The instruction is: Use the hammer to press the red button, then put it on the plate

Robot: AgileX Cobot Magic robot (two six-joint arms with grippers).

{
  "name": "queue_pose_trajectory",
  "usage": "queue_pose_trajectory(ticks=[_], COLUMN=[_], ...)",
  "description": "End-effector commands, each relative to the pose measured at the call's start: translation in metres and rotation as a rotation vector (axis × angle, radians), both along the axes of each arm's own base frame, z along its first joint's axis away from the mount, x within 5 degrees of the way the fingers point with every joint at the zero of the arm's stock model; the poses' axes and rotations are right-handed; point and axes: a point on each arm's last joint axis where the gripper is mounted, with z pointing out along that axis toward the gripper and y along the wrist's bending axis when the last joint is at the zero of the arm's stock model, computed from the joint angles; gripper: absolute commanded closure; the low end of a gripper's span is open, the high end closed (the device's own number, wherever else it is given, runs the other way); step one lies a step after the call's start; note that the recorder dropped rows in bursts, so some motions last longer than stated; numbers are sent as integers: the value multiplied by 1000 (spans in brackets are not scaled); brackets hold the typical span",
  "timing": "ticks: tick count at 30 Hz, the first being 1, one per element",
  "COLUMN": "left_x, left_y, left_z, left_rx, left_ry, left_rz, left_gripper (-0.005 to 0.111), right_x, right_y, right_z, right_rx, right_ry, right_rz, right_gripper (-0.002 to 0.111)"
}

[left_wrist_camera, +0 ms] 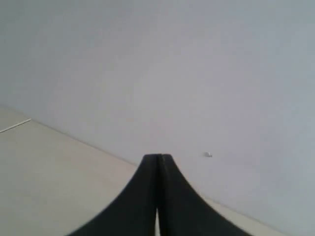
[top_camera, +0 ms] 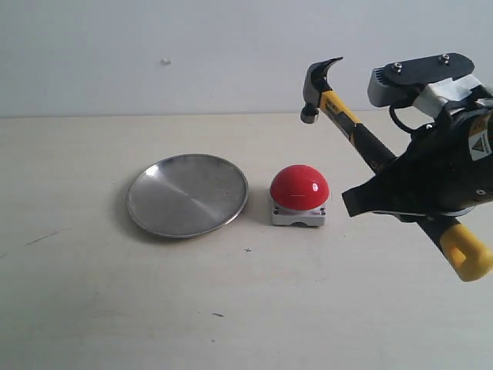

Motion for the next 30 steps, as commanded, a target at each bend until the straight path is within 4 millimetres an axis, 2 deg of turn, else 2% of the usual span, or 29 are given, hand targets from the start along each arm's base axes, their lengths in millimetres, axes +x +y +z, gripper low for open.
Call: queue_pose_trajectory(ticks=[1, 8, 11, 14, 16, 20, 25, 28, 30], left_x=[1, 2, 2, 2, 2, 2, 2, 2, 2], left_y=[-3, -5, -5, -5, -5, -5, -5, -5, -5], left_z=[-15, -19, -19, -19, -19, -19, -19, -19, -19], left_rx=[-15, -9, -6, -6, -6, -6, -6, -6, -6], left_ry=[22, 30, 30, 30, 30, 30, 30, 30, 30], left_rz=[-30, -54, -54, -54, -54, -54, -54, -54, -54], left_gripper=[107, 107, 107, 107, 107, 107, 107, 107, 107], right_x=[11, 19, 24, 31, 39, 54, 56, 56, 55], right_y=[-21, -53, -59, -53, -52, -49, -46, -27, -20], right_z=[5, -1, -18, -29, -30, -28, -19, -11, -13], right_rx=[-17, -37, -5, 70, 74, 115, 118, 126, 100], right_ry=[-80, -41, 72, 129, 139, 150, 111, 37, 40], right_rz=[-45, -107, -94, -76, -79, -104, -82, -51, -59], right_gripper=[108, 108, 108, 108, 108, 108, 108, 108, 108])
